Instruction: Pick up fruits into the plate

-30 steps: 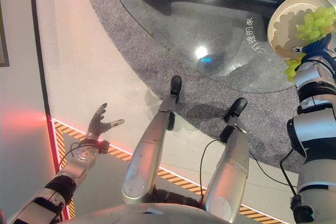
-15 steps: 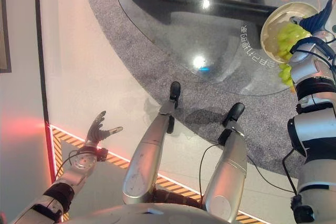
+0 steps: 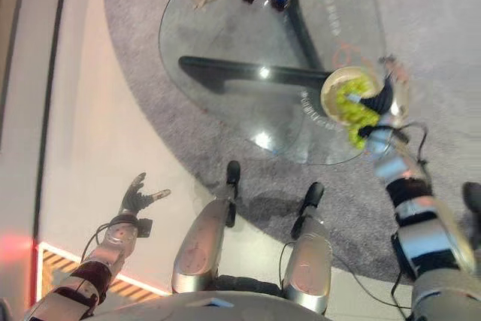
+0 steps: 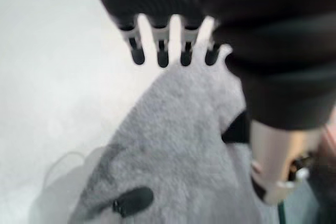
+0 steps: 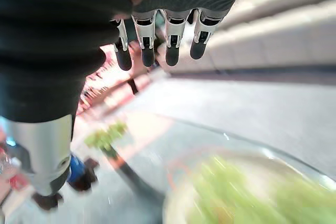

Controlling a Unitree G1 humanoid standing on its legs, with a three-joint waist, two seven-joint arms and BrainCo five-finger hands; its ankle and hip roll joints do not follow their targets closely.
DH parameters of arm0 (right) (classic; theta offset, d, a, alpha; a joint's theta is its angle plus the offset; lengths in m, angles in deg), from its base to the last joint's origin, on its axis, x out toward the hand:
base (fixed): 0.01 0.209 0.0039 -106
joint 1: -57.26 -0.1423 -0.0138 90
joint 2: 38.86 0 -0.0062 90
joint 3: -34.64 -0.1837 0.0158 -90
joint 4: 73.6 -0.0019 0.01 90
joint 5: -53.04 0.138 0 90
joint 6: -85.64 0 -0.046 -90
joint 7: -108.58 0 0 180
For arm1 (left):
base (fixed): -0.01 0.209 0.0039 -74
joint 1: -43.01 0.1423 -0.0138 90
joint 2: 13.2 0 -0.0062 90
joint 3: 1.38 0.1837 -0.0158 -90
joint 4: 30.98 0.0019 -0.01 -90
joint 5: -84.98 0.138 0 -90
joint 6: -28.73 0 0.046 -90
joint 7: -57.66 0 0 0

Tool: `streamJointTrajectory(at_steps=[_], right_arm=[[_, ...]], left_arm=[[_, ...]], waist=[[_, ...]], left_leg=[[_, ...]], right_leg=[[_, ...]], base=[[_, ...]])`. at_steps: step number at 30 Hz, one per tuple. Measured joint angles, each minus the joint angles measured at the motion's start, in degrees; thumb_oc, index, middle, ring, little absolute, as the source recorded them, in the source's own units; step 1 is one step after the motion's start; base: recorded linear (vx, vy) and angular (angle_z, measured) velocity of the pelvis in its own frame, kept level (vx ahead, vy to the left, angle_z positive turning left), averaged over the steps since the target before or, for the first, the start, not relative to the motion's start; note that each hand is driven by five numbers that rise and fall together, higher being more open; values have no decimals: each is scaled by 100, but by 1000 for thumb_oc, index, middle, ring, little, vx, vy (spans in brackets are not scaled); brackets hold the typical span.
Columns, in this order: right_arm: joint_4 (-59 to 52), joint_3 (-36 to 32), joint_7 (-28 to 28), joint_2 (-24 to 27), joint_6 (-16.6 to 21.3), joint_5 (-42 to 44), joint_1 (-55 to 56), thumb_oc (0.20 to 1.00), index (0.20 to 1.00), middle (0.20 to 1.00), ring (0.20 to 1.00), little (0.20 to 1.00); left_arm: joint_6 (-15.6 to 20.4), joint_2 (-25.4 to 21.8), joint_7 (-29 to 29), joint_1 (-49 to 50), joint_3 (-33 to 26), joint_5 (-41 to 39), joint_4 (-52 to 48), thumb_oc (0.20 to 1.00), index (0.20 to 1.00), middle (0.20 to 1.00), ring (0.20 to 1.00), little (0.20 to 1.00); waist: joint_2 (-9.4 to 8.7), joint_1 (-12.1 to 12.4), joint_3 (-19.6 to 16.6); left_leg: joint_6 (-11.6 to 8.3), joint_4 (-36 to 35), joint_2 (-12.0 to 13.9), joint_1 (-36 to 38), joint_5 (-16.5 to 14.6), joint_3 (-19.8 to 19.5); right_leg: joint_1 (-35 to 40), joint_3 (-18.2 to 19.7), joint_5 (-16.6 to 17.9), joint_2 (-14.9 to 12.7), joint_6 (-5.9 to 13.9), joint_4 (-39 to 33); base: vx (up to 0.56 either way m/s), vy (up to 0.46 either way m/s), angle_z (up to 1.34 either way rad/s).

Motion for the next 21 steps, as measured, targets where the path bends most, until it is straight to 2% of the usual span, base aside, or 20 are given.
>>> streamJointTrajectory(at_steps=[3,4,6,11,14,17,18,21], right_arm=[[-37,-40,-319,-378,62,69,956,1000,1000,1000,1000,1000],[-64,-115,-420,-488,77,59,1265,1000,1000,1000,1000,1000],[-55,-140,-634,-748,92,57,1860,1000,1000,1000,1000,1000],[266,-143,-1095,-922,-3,85,2312,1000,1000,1000,1000,1000],[1128,-184,-1554,-1228,-62,249,2382,1000,1000,1000,1000,1000],[1680,-193,-1874,-1362,-128,318,2514,1000,1000,1000,1000,1000],[2162,-195,-2058,-1458,-185,431,2512,1000,1000,1000,1000,1000],[2734,-366,-2500,-1550,-503,803,2559,1000,1000,1000,1000,1000]], left_arm=[[-81,99,-217,146,4,241,266,1000,1000,1000,1000,1000],[-125,177,-270,180,-15,353,327,1000,1000,1000,1000,1000],[-193,315,-380,438,-37,486,528,1000,1000,1000,1000,1000],[-296,471,-542,522,-48,580,867,1000,1000,1000,1000,1000],[-406,700,-556,585,-157,573,1255,1000,1000,1000,1000,1000],[-429,788,-561,658,-159,607,1345,1000,1000,1000,1000,1000],[-478,808,-563,645,-159,724,1513,1000,1000,1000,1000,1000],[-569,802,-581,655,-165,822,1757,1000,1000,1000,1000,1000]], waist=[[-222,-157,-491],[-248,-239,-589],[-276,-336,-1040],[-271,-552,-1384],[-245,-559,-1784],[-207,-561,-1919],[-178,-552,-2058],[-116,-555,-2184]], left_leg=[[-52,-271,36,334,21,79],[-59,-387,46,534,16,120],[-83,-624,64,801,-1,241],[-144,-679,143,1085,-57,386],[-190,-681,229,1196,-132,486],[-189,-680,232,1309,-151,506],[-164,-682,232,1353,-197,528],[-151,-704,231,1474,-224,551]], right_leg=[[300,7,34,75,6,-300],[472,8,43,88,20,-382],[666,50,41,134,23,-582],[947,134,91,222,40,-817],[989,193,77,296,52,-818],[1083,220,68,297,62,-819],[1102,263,49,298,86,-820],[1190,298,45,294,89,-838]], base=[[138,9,-12],[132,14,-12],[67,1,-22],[45,-13,-15],[77,-24,-16],[55,-25,-7],[61,-21,-9],[49,-4,-7]])
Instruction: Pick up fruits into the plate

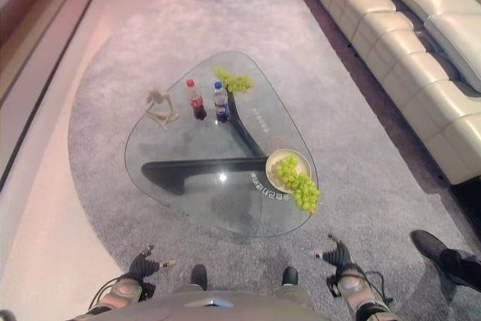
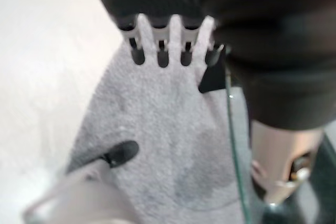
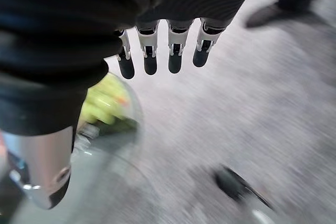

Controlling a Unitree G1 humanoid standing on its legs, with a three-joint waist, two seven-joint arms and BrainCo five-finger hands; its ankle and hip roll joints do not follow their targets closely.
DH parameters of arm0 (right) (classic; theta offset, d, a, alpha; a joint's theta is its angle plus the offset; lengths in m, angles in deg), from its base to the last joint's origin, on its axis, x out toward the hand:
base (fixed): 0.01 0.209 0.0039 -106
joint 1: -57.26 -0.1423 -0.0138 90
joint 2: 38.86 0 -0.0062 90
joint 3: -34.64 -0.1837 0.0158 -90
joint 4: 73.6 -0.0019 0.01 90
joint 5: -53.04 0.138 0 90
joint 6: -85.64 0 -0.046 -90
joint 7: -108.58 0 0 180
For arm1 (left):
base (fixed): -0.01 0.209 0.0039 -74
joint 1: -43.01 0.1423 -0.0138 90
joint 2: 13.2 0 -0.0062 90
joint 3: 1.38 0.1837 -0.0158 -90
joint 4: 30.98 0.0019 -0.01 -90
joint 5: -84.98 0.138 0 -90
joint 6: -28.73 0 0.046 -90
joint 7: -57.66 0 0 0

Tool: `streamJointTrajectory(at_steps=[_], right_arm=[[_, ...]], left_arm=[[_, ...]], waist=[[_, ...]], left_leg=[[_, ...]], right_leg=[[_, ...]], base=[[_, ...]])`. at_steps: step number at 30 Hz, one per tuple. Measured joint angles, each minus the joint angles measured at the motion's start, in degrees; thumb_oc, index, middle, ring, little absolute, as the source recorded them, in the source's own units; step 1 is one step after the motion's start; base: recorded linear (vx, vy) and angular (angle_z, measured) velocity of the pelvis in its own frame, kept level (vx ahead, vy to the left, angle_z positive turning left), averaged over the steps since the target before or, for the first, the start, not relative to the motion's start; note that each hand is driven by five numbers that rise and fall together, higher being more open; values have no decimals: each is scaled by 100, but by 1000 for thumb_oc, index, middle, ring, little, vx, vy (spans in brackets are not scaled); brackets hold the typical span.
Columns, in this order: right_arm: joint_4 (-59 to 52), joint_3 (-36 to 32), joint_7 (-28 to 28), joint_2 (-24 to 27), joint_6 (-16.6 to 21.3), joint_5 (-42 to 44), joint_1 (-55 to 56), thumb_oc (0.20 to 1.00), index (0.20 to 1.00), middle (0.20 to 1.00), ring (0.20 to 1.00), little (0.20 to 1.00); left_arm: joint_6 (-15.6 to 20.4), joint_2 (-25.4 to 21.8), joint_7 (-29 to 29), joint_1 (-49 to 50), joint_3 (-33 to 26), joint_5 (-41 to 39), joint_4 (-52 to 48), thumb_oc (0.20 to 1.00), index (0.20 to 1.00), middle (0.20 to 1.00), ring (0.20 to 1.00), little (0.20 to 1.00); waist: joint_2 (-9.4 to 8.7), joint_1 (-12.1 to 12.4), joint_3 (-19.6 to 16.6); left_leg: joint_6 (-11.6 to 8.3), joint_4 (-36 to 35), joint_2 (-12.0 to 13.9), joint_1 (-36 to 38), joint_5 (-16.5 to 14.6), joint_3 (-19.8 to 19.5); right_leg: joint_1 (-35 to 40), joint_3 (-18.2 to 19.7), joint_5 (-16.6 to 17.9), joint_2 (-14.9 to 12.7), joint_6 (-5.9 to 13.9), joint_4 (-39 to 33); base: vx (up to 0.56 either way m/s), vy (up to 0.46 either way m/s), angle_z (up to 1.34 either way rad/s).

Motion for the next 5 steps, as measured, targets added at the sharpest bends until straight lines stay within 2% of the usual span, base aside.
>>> streamJointTrajectory(at_steps=[1,5], right_arm=[[115,-118,-197,-8,-223,178,43,1000,1000,1000,1000,1000],[251,-229,-503,-26,-509,284,116,1000,1000,1000,1000,1000]], left_arm=[[-84,8,-40,8,0,0,39,1000,1000,1000,1000,1000],[-139,31,-103,4,1,0,113,1000,1000,1000,1000,1000]], waist=[[46,-12,-78],[133,-21,-198]], left_leg=[[4,-1,2,28,-8,-1],[-35,-5,19,96,-36,10]], right_leg=[[8,21,-28,-3,-25,-8],[68,38,-33,8,-29,-8]], base=[[48,7,-7],[80,20,-2]])
